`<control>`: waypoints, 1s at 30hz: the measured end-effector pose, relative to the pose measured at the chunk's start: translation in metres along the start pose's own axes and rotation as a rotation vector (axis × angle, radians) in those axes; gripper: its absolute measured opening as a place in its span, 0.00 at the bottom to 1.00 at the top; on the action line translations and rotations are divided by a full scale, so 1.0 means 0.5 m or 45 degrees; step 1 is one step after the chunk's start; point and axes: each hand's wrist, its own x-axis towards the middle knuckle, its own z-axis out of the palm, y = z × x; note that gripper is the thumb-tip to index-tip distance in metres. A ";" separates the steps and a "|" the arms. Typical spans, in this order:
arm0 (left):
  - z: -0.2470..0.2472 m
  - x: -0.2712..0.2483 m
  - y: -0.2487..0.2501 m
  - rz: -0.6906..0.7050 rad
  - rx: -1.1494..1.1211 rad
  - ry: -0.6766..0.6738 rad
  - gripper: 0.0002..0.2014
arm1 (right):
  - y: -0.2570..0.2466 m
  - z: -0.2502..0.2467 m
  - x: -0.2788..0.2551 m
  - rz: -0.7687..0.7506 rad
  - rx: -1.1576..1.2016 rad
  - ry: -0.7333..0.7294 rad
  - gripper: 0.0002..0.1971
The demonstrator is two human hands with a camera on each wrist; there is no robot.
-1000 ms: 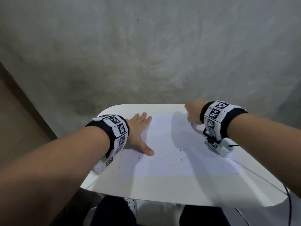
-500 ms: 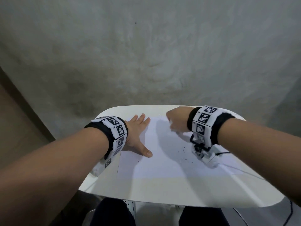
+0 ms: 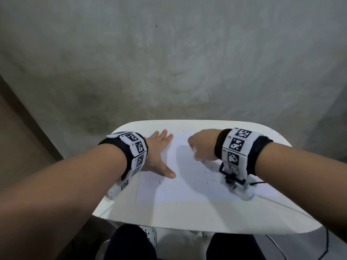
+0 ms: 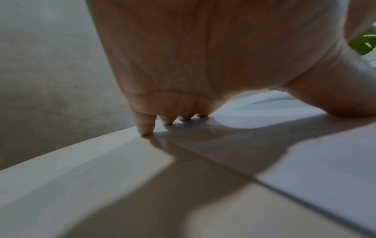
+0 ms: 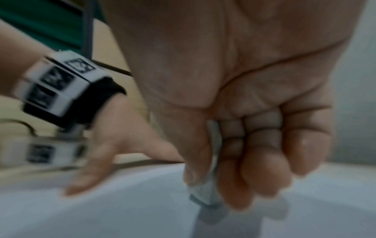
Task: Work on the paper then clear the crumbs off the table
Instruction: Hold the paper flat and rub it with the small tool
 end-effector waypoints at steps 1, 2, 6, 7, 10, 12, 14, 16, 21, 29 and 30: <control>0.001 0.002 0.000 -0.001 0.012 0.007 0.67 | 0.027 0.003 0.000 0.066 -0.010 0.005 0.13; 0.001 0.004 0.000 -0.001 0.020 0.011 0.67 | 0.061 0.001 -0.003 0.149 -0.006 -0.004 0.13; 0.003 0.006 -0.001 -0.005 0.017 0.012 0.67 | 0.109 0.011 -0.004 0.286 -0.061 0.062 0.08; 0.003 0.007 -0.001 -0.003 0.022 0.015 0.67 | 0.084 0.011 -0.005 0.243 -0.039 0.087 0.09; 0.005 0.004 -0.004 0.010 0.011 0.025 0.67 | -0.003 0.016 -0.009 -0.008 0.016 0.049 0.12; 0.005 0.001 -0.003 0.014 0.001 0.045 0.66 | 0.001 0.012 -0.013 0.006 0.005 0.047 0.13; 0.006 0.000 -0.002 0.012 0.003 0.053 0.66 | 0.053 0.005 -0.010 0.132 -0.021 0.004 0.11; 0.006 -0.002 -0.001 0.013 -0.002 0.053 0.66 | 0.085 -0.001 -0.009 0.199 -0.069 -0.040 0.10; 0.004 -0.005 -0.001 0.020 -0.017 0.058 0.66 | -0.014 0.015 -0.019 -0.118 -0.120 -0.003 0.12; 0.005 -0.004 0.000 0.022 -0.011 0.061 0.66 | -0.017 0.029 -0.046 -0.079 -0.227 0.123 0.04; 0.004 -0.004 -0.001 0.026 -0.013 0.061 0.66 | -0.028 0.037 -0.052 -0.162 -0.181 0.117 0.03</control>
